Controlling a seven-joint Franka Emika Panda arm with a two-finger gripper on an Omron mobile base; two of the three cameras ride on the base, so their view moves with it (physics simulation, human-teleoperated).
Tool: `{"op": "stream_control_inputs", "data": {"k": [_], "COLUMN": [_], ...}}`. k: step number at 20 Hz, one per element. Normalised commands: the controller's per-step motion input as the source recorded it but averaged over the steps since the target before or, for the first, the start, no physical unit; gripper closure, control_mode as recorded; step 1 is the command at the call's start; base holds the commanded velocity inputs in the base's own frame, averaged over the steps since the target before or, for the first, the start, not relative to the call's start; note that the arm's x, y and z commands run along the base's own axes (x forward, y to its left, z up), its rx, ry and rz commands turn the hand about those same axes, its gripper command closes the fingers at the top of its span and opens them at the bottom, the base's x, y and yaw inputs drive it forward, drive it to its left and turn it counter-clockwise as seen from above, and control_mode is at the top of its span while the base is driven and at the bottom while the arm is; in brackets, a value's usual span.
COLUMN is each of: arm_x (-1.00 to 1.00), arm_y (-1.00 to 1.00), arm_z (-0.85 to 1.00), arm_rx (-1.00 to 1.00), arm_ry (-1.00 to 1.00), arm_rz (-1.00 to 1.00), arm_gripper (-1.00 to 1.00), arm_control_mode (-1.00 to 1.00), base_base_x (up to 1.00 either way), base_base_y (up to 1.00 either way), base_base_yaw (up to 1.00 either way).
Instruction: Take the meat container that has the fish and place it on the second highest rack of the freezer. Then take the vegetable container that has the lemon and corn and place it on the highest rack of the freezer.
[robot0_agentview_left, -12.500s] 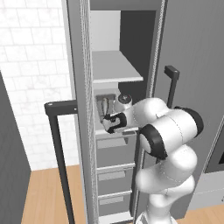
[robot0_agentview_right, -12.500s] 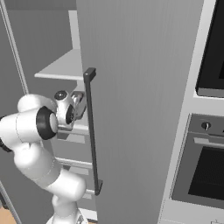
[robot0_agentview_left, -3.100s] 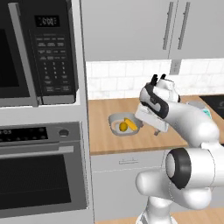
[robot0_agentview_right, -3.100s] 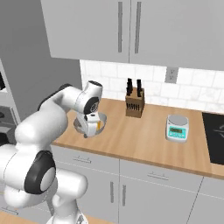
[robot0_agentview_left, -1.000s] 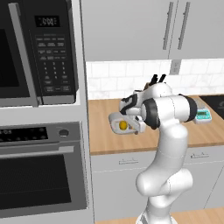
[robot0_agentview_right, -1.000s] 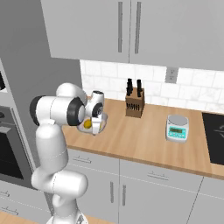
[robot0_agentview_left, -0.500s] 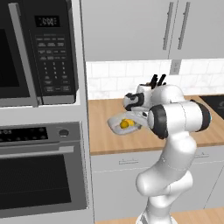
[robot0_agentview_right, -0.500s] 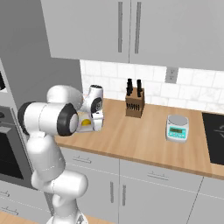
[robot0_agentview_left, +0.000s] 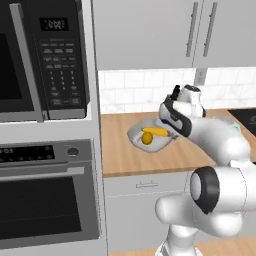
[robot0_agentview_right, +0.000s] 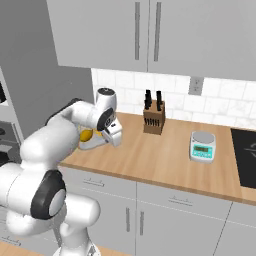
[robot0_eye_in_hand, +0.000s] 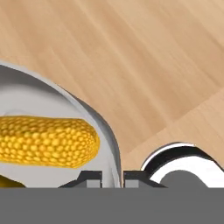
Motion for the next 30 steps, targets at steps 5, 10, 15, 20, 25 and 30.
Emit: {"op": "stream_control_inputs", "data": {"k": [5, 10, 15, 20, 25, 30], "arm_x": [-0.51, -0.38, -0.57, -0.98, -1.00, -0.86], "arm_y": [-0.35, -0.27, -0.03, 0.00, 0.00, 0.00], "arm_z": [1.00, 0.98, 0.83, 0.42, 0.27, 0.29], "arm_rx": [0.12, 0.15, -0.01, -0.03, -0.06, 0.00], "arm_ry": [-0.16, -0.02, 0.10, 0.05, 0.00, -0.02], "arm_rz": [0.33, 0.33, 0.33, 0.39, 0.39, 0.27], "arm_gripper": [1.00, 1.00, 1.00, 1.00, 1.00, 1.00], "arm_control_mode": [-1.00, -1.00, -1.00, -1.00, -1.00, -1.00], "base_base_x": [0.00, 0.00, 0.00, 0.00, 0.00, 0.00], "base_base_y": [0.00, 0.00, 0.00, 0.00, 0.00, 0.00], "base_base_yaw": [0.00, 0.00, 0.00, 0.00, 0.00, 0.00]}}
